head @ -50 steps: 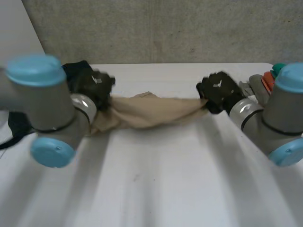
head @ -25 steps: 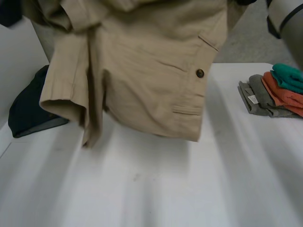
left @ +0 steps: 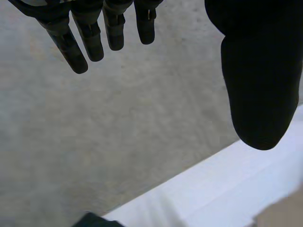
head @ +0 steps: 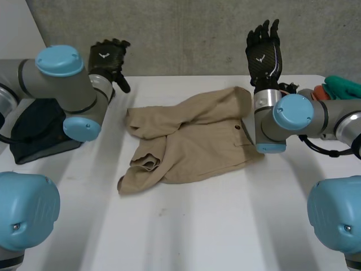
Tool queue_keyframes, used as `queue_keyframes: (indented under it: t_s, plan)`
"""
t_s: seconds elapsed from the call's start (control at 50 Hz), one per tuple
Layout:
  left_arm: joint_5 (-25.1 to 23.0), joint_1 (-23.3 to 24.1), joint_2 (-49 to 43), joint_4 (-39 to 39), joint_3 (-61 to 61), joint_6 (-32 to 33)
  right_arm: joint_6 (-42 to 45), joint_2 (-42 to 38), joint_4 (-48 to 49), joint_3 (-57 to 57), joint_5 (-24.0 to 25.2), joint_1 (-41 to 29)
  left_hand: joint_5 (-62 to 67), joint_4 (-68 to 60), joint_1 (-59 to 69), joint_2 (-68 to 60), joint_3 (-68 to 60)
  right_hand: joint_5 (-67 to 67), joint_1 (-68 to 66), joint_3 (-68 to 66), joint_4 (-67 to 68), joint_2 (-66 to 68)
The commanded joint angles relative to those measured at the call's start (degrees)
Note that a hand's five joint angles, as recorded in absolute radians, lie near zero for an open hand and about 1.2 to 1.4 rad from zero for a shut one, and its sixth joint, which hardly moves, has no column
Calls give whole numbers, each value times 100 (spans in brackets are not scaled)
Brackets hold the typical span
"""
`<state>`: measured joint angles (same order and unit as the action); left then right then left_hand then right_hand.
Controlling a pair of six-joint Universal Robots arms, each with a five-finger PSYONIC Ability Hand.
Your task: Fold the laundry.
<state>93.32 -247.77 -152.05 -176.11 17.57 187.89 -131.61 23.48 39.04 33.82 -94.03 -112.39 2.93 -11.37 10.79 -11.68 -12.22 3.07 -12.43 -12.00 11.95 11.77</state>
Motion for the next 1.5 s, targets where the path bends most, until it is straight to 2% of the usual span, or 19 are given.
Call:
queue_keyframes:
  t_s: [0.02,0.1,0.26,0.32,0.36,0.46,0.56,0.68,0.8,0.84,0.86,0.92,1.08,1.12,1.22,1.26,1.36,1.42,1.5]
  plan:
    - [240,70,1378,-20,1431,160,-1785,1253,-2063,536,130,156,-293,137,-79,168,222,-307,243,200,-195,-177]
    - [-14,193,2343,-2,2633,659,-2219,1982,-3118,1124,585,226,-293,137,-79,168,222,-307,243,200,-195,-177]
    - [-437,457,3698,620,4840,1180,-1887,3065,-4851,2478,1772,472,-293,137,-79,168,222,-307,243,200,-195,-177]
    - [-516,536,4068,928,5701,1171,-1658,3206,-5352,2944,1932,568,1166,-1323,1380,-1292,-1237,-195,131,88,-84,-66]
    - [-481,650,4210,1026,6317,1127,-1552,3242,-5635,3383,2029,656,2161,-2318,2375,-2286,-2232,832,-896,-939,944,961]
    - [-323,765,4184,1017,7005,987,-1543,3128,-5276,3860,2152,771,3561,-3718,3775,-3687,-3633,2568,-2631,-2675,2679,2697]
    - [-113,826,3965,798,7287,706,-1508,2900,-4347,4281,2363,815,3630,-3787,3844,-3756,-3701,2855,-2919,-2962,2967,2985]
    - [133,791,3639,465,7235,609,-1525,2724,-3440,4466,2372,780,2522,-2679,2736,-2648,-2594,2805,-2869,-2912,2917,2935]
    - [362,721,3490,51,7103,644,-1508,2504,-2938,4519,2363,683,2402,-2559,2616,-2528,-2473,2889,-2953,-2996,3000,3018]
    - [380,721,3446,-11,7068,670,-1508,2443,-2850,4511,2354,657,2402,-2559,2616,-2528,-2473,3457,-3521,-3564,3569,3587]
    - [398,730,3411,-63,7033,705,-1508,2382,-2736,4484,2337,648,2402,-2559,2616,-2528,-2473,4644,-4708,-4751,4755,4773]
    - [398,747,3331,-169,6980,767,-1517,2311,-2551,4467,2276,613,2402,-2559,2616,-2528,-2473,6688,-6752,-6795,6799,6817]
    - [415,738,2910,-433,6681,1136,-1613,2354,-2366,4581,1836,455,2536,-2693,2750,-2662,-2607,6693,-6757,-6800,6805,6823]
    - [398,747,2769,-520,6576,1276,-1631,2363,-2375,4581,1801,437,3039,-3196,3253,-3165,-3110,6693,-6757,-6800,6805,6823]
    - [424,747,2576,-924,6444,1845,-1604,2503,-2489,4598,1757,419,6701,-6858,6915,-6827,-6772,6693,-6757,-6800,6805,6823]
    - [442,721,2619,-986,6409,2154,-1596,2618,-2577,4625,1748,419,6707,-6863,6921,-6832,-6778,6693,-6757,-6800,6805,6823]
    - [678,738,3347,-917,6382,2797,-1552,3608,-2998,4529,1669,498,6707,-6863,6921,-6832,-6778,6693,-6757,-6800,6805,6823]
    - [732,721,4348,-803,6330,2675,-1587,4155,-3157,4327,1608,560,6707,-6863,6921,-6832,-6778,6693,-6757,-6800,6805,6823]
    - [486,747,5483,-242,5961,2315,-1727,4788,-3753,3660,1108,587,6707,-6863,6921,-6832,-6778,6693,-6757,-6800,6805,6823]
